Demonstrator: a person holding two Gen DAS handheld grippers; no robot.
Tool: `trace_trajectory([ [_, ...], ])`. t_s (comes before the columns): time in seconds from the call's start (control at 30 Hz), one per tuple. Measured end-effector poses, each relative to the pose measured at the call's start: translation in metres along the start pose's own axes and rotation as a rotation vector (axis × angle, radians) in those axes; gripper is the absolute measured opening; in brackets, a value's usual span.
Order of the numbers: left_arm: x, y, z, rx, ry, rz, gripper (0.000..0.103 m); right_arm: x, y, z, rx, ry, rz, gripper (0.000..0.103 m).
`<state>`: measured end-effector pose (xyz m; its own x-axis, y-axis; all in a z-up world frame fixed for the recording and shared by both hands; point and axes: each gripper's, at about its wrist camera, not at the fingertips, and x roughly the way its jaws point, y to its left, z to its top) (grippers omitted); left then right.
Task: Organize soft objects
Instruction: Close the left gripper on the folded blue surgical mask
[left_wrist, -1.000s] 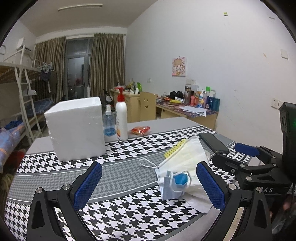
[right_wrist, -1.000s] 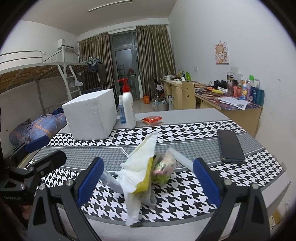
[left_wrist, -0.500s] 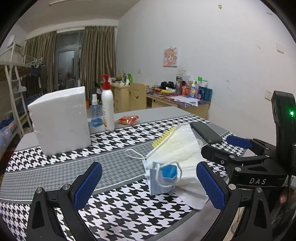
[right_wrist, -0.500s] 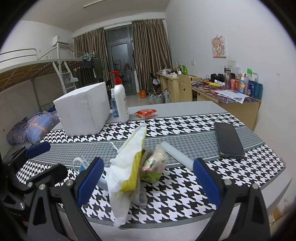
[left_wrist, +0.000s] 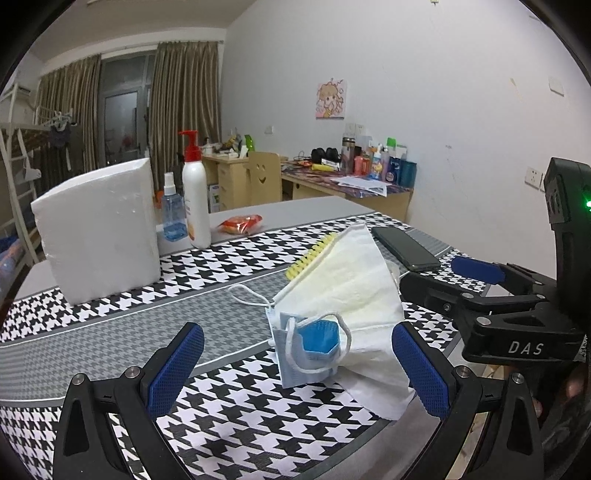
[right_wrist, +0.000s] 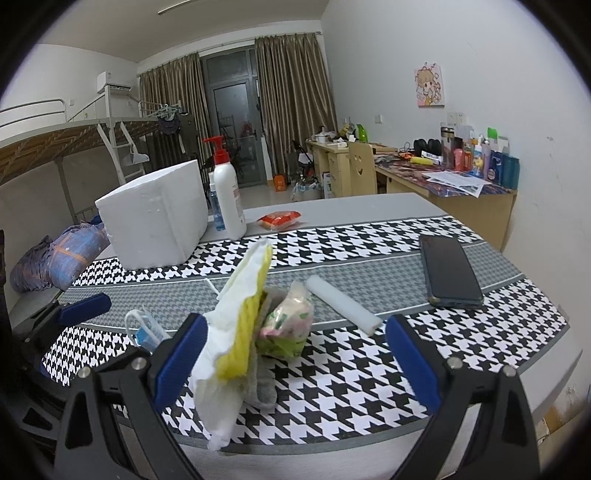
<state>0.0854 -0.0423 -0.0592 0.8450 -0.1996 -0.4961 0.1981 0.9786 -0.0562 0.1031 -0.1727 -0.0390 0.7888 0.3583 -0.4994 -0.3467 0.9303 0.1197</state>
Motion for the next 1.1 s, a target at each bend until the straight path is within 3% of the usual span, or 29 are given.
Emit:
trace_trajectory([
  [0.17, 0.009, 0.001, 0.0, -0.004, 0.017, -0.011, 0.1, 0.004, -0.003, 0.001, 0.008, 0.01, 0.017, 0.099],
  [0.4, 0.016, 0.001, -0.002, 0.014, 0.039, -0.047, 0.073, 0.015, 0.002, 0.005, -0.006, 0.024, 0.06, 0.099],
  [0.6, 0.022, 0.002, -0.001, 0.009, 0.058, -0.06, 0.067, 0.022, 0.01, 0.01, -0.028, 0.028, 0.097, 0.099],
  [0.7, 0.025, 0.002, -0.002, 0.008, 0.074, -0.077, 0.053, 0.026, 0.012, 0.011, -0.031, 0.038, 0.115, 0.099],
  [0.77, 0.026, 0.002, -0.002, 0.007, 0.081, -0.08, 0.049, 0.028, 0.011, 0.012, -0.025, 0.049, 0.126, 0.099],
  [0.83, 0.025, 0.003, -0.003, 0.007, 0.082, -0.08, 0.039, 0.028, 0.012, 0.011, -0.021, 0.049, 0.139, 0.093],
  [1.1, 0.021, 0.006, -0.005, 0.002, 0.087, -0.093, 0.026, 0.028, 0.018, 0.011, -0.028, 0.067, 0.178, 0.066],
])
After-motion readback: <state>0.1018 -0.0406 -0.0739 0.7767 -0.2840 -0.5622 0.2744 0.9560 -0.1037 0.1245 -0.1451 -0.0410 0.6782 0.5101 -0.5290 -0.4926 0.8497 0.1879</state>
